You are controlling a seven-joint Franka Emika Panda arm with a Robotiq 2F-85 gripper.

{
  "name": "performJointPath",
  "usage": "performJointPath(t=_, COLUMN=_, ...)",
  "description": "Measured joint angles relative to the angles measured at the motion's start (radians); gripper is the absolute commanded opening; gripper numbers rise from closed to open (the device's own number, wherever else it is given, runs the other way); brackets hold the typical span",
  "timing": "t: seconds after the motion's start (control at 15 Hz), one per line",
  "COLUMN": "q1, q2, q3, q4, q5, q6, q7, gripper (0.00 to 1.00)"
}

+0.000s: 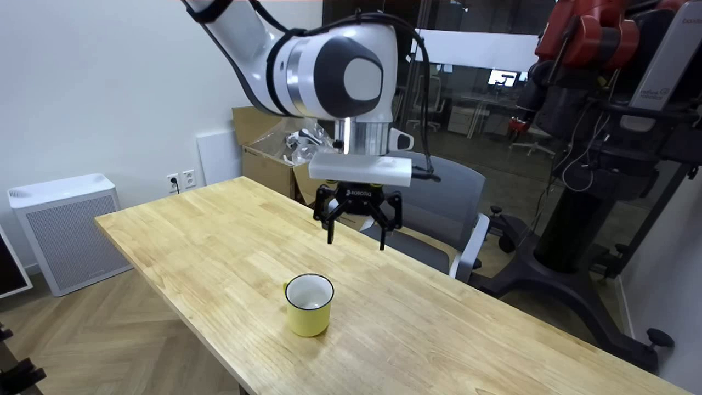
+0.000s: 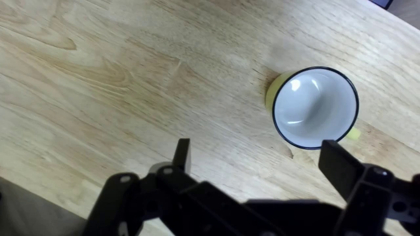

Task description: Move the cup slightly to the right

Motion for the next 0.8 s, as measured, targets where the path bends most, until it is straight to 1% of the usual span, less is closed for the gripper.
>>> performJointPath(t=0.27, q1=0.001, q2=0.095, q3=0.054, q4=0.040, q5=0.014, q6=-0.010, q7=-0.012, gripper=1.00)
performJointPath(t=0.8, q1=-0.004, q2=0.108, q3=0.059, q4=0.032, q5=0.003, q6=0.008, q7=-0.012, gripper=1.00)
